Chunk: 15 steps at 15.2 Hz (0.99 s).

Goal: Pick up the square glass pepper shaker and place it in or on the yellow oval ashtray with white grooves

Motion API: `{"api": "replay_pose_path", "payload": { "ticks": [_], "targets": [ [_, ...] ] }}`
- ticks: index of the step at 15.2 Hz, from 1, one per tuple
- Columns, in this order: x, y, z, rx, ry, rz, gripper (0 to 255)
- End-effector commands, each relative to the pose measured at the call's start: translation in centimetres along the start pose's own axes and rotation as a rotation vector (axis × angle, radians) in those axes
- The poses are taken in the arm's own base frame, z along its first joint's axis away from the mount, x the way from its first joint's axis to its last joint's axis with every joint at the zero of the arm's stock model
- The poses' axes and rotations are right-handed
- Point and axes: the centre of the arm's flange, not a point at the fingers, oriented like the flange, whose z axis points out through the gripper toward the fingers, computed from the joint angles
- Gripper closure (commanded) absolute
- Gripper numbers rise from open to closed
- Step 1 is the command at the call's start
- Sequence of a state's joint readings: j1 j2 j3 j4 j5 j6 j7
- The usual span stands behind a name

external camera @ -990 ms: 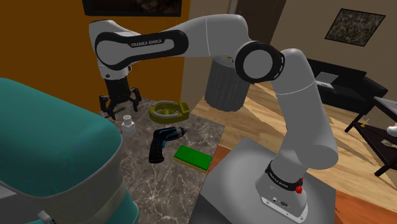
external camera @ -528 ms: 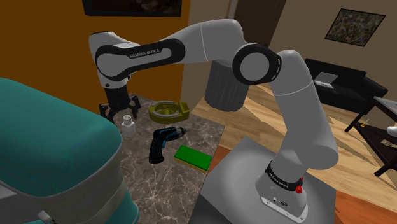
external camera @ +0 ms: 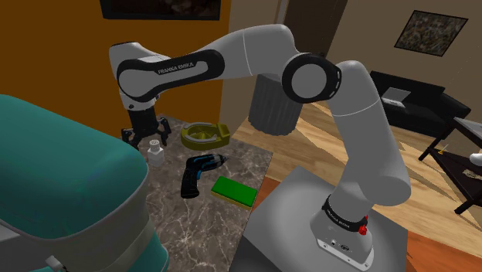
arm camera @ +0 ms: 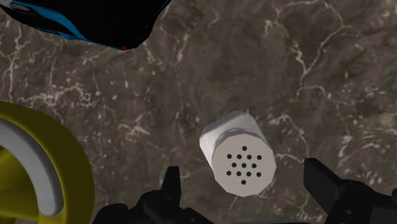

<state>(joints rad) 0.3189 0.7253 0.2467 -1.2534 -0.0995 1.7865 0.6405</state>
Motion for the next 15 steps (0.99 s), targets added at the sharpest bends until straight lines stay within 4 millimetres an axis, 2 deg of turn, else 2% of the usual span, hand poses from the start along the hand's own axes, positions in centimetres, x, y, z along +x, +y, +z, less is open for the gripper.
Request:
{"api": "replay_pose_path", "payload": {
  "ticks": [1, 10, 15],
  "targets": [
    [0.0, 0.0, 0.0, 0.000, 0.000, 0.000, 255],
    [0.0, 0.0, 0.0, 0.000, 0.000, 0.000, 255],
    [-0.5, 0.1, -2.6, 0.000, 0.000, 0.000, 255]
  ]
}}
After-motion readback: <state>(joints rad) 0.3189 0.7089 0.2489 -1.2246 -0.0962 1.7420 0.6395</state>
